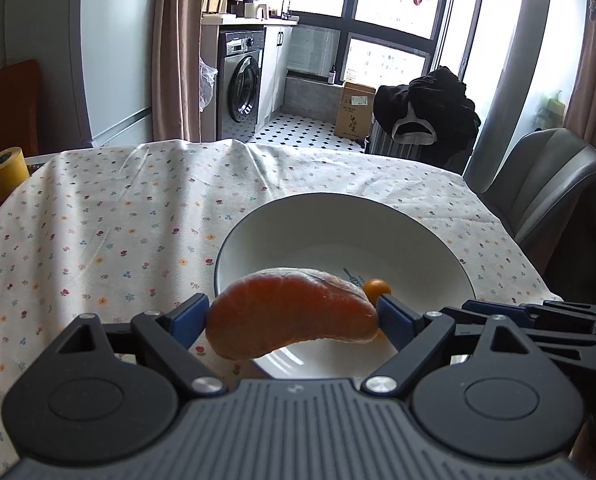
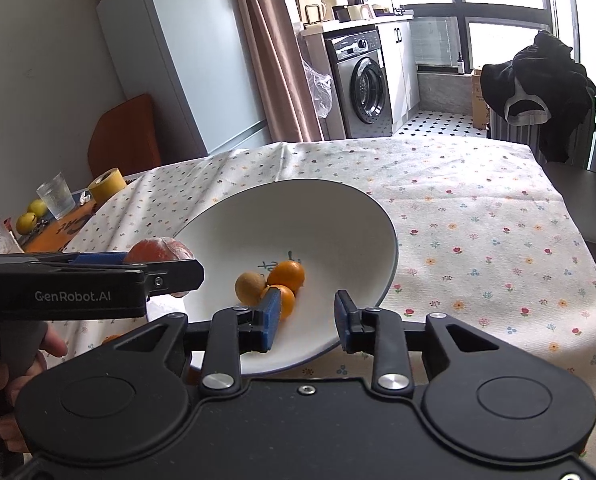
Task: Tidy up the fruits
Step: 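Lower the orange into the bowl with the right tool while the left places the pomelo segment there, then open both tools and withdraw them from the bowl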
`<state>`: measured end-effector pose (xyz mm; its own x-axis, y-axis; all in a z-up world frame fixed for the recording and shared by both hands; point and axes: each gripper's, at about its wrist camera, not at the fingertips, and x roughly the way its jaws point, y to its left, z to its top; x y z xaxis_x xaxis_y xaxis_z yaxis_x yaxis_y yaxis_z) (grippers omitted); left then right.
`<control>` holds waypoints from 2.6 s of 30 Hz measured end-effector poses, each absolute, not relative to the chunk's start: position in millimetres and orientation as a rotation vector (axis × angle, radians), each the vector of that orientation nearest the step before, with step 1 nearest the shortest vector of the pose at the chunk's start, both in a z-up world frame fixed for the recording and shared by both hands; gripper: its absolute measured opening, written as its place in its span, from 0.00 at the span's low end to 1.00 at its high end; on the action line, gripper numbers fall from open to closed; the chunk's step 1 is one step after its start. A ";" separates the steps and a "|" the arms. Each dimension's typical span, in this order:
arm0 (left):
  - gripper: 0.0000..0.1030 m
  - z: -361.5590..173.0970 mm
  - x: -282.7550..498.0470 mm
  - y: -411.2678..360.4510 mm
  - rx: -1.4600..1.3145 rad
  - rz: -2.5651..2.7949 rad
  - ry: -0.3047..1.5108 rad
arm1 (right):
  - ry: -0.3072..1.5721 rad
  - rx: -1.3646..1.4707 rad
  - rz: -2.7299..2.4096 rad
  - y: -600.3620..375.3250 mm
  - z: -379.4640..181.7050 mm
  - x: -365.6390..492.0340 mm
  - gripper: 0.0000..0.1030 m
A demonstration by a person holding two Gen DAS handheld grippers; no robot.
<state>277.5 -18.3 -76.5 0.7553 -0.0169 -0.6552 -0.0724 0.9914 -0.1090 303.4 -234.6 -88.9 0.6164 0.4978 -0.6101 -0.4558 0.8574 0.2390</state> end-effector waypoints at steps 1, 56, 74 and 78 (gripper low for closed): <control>0.87 -77.5 279.9 -19.7 -0.128 0.026 0.717 | 0.721 0.067 0.547 -236.1 -88.8 303.0 0.32; 1.00 -48.5 192.0 16.1 -0.173 0.106 0.681 | 0.670 0.080 0.530 -254.8 -58.4 247.3 1.00; 1.00 -53.7 156.6 25.7 -0.159 0.107 0.693 | 0.678 -0.002 0.547 -247.7 -56.9 221.6 1.00; 1.00 -55.7 152.1 26.2 -0.157 0.096 0.695 | 0.682 0.037 0.591 -251.6 -56.8 217.7 1.00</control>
